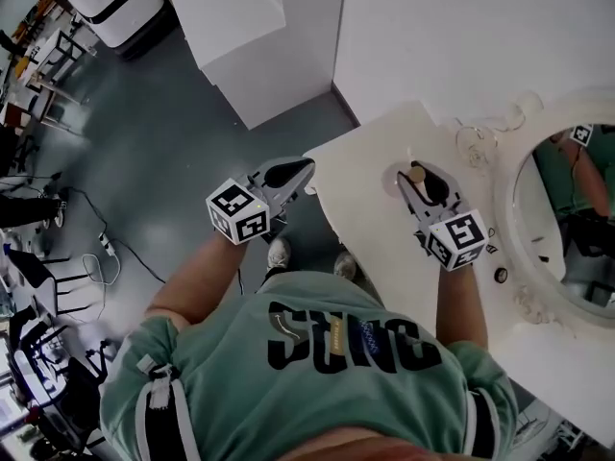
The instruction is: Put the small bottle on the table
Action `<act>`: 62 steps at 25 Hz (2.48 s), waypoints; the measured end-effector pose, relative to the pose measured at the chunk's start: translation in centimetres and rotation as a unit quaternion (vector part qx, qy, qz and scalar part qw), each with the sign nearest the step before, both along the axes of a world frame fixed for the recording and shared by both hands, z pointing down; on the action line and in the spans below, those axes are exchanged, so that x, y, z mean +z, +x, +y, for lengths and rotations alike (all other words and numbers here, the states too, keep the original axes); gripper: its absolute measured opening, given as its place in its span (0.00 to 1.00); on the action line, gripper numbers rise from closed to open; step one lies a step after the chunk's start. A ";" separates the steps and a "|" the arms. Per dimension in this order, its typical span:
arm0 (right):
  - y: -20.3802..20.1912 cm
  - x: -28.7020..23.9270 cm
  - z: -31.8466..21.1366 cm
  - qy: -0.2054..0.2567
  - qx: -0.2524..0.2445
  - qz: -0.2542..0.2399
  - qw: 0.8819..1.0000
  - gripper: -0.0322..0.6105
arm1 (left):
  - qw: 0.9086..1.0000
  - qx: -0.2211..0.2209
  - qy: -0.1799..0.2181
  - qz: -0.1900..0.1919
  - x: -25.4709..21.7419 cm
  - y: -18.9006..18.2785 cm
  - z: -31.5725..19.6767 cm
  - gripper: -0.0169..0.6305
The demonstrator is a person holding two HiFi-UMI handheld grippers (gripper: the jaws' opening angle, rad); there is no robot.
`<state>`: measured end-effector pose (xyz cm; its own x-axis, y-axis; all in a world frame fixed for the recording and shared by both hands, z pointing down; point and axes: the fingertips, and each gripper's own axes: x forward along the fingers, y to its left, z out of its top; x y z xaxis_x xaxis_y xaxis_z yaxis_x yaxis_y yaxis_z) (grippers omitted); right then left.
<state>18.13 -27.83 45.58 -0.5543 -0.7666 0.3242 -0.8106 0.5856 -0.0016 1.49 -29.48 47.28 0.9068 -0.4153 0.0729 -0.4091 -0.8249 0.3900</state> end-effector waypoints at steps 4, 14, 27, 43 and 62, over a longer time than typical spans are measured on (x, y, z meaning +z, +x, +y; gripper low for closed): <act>-0.6 2.4 -2.4 -0.003 0.001 0.004 1.000 0.25 | 1.000 -0.010 -0.005 -0.003 2.5 0.0 -1.6 0.03; -1.7 9.3 -8.2 -0.014 0.016 0.017 1.000 0.25 | 1.000 -0.008 -0.018 -0.004 9.0 0.7 -4.5 0.03; -2.7 18.3 -13.6 -0.042 0.030 0.029 0.998 0.25 | 0.999 0.002 -0.035 -0.006 14.8 1.2 -6.6 0.03; -3.5 23.7 -15.8 -0.046 0.031 0.043 0.998 0.25 | 0.998 0.011 -0.057 -0.005 18.4 1.1 -7.5 0.02; -4.0 23.2 -15.6 -0.031 0.035 0.060 0.997 0.35 | 0.998 0.005 -0.058 0.008 17.0 -0.5 -5.5 0.03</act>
<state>14.16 -43.40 68.82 -0.4541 -0.7784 0.4334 -0.8462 0.5291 0.0637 1.03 -34.97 64.31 0.9124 -0.3954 0.1061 -0.3940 -0.7778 0.4898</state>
